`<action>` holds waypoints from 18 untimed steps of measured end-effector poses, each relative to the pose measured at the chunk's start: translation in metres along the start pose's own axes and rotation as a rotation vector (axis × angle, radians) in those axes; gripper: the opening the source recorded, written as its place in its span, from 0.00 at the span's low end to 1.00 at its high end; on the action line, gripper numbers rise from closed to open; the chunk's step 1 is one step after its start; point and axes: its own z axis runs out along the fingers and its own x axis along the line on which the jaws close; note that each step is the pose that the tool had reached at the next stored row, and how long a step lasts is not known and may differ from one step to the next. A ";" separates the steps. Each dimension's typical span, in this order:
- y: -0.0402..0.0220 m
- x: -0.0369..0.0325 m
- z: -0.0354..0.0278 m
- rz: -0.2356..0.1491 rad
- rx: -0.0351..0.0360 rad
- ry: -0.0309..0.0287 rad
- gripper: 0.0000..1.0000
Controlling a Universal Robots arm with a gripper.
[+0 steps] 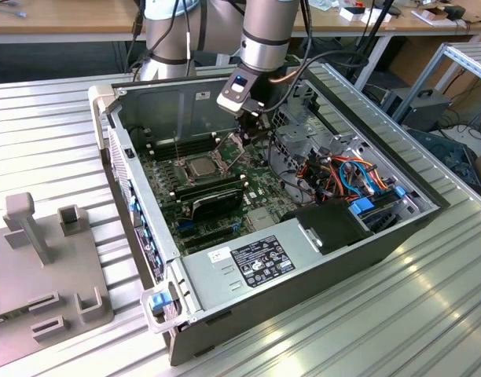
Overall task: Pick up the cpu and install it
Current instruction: 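Close the cpu cover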
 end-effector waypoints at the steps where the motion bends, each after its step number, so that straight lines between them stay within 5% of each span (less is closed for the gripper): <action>1: -0.0015 0.0000 -0.0001 0.000 -0.0035 0.0000 0.11; 4: -0.0065 0.0001 -0.0003 0.001 -0.0156 0.0000 0.11; 10: -0.0075 0.0001 -0.0003 0.001 -0.0156 0.0000 0.11; 18: -0.0307 0.0002 -0.0008 0.001 -0.0156 0.0000 0.11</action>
